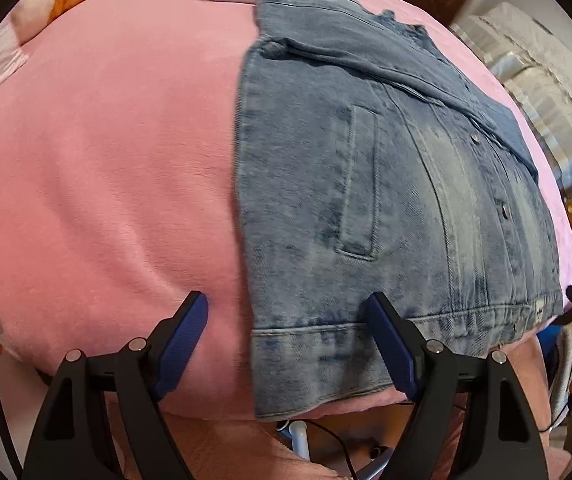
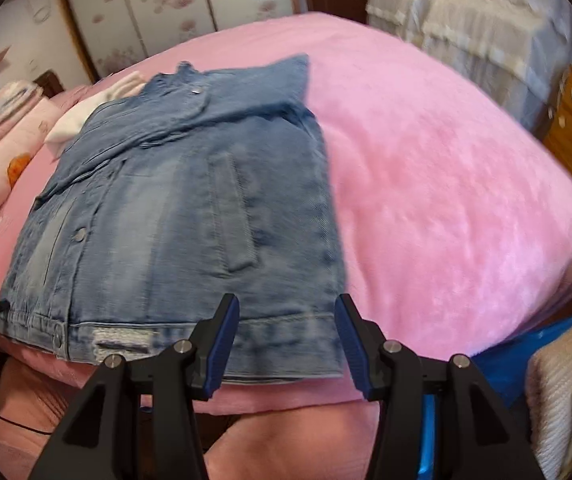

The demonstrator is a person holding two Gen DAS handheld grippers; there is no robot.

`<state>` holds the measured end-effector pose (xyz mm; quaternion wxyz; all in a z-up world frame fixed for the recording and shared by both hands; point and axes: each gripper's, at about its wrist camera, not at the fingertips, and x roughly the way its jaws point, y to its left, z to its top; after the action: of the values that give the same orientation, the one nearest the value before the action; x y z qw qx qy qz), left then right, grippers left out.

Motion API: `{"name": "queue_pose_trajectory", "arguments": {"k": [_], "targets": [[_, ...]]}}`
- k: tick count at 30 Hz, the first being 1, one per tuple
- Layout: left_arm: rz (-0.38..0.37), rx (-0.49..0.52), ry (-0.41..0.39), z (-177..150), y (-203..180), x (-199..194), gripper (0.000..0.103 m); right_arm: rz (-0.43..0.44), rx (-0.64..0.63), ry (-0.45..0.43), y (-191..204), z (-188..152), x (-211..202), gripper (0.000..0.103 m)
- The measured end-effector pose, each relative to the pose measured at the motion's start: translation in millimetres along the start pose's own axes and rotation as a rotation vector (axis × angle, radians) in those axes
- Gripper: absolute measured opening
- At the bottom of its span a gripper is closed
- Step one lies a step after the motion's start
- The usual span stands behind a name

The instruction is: Fold large clothes

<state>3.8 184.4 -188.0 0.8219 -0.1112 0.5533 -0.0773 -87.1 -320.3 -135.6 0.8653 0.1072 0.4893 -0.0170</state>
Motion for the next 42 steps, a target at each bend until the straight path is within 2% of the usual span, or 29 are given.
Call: {"name": "queue_pose_trajectory", "arguments": {"k": [5, 9, 10, 11, 13, 15, 19, 22, 25, 29, 30, 31, 33, 34, 35, 40, 42], "targets": [[-0.087, -0.001, 0.023, -0.3, -6.6, 5.6, 0.079, 0.115, 0.089, 0.105, -27.1, -13.4, 27.1, 0.050], [-0.145, -0.003, 0.031, -2.4, -10.1, 12.7, 0.079, 0.189, 0.130, 0.104, -35.5, -19.6, 34.0, 0.049], [-0.156, -0.004, 0.029, -2.6, -11.2, 13.0, 0.079, 0.208, 0.127, 0.104, -34.8, -19.5, 33.8, 0.046], [-0.158, -0.006, 0.023, -3.0, -11.3, 12.4, 0.078, 0.220, 0.115, 0.104, -32.9, -19.2, 33.2, 0.038], [-0.166, -0.007, 0.014, -2.9, -11.0, 12.1, 0.069, 0.203, 0.076, 0.101, -29.1, -19.4, 32.9, 0.038], [-0.175, -0.023, 0.022, -3.1, -6.2, 14.2, 0.068, 0.212, 0.077, 0.108, -30.0, -19.6, 36.1, 0.038], [-0.203, -0.055, 0.040, -2.8, 2.5, 17.5, 0.069, 0.218, 0.099, 0.124, -30.0, -18.8, 43.9, 0.040], [-0.214, -0.051, 0.052, -2.4, 0.6, 21.4, 0.077, 0.215, 0.091, 0.120, -29.1, -19.8, 46.7, 0.041], [-0.186, -0.012, 0.055, -2.5, -8.7, 25.1, 0.085, 0.227, 0.103, 0.121, -34.5, -22.0, 48.1, 0.041], [-0.064, 0.065, 0.047, -4.4, -31.9, 29.8, 0.086, 0.214, 0.079, 0.135, -33.1, -19.2, 47.9, 0.039], [-0.046, 0.074, 0.041, -4.4, -35.7, 29.1, 0.084, 0.202, 0.067, 0.140, -30.4, -17.7, 47.1, 0.038], [-0.040, 0.080, 0.034, -3.8, -39.0, 27.8, 0.076, 0.185, 0.046, 0.144, -26.2, -16.2, 45.8, 0.036], [-0.023, 0.083, 0.028, -1.2, -44.0, 23.8, 0.053, 0.159, -0.006, 0.147, -16.6, -13.4, 41.8, 0.023], [-0.005, 0.080, 0.029, 1.7, -46.4, 20.7, 0.035, 0.145, -0.027, 0.147, -13.1, -12.3, 39.5, 0.022], [0.008, 0.071, 0.038, 5.4, -46.5, 18.0, 0.023, 0.137, -0.045, 0.148, -11.0, -11.1, 36.9, 0.019], [-0.059, -0.009, 0.060, 18.0, -39.1, -1.2, 0.013, 0.185, -0.025, 0.114, -15.2, 4.6, 11.1, 0.011], [-0.153, -0.070, 0.037, 27.5, -37.7, -18.9, 0.012, 0.229, -0.006, 0.077, -15.9, 15.9, -7.0, 0.009]]}}
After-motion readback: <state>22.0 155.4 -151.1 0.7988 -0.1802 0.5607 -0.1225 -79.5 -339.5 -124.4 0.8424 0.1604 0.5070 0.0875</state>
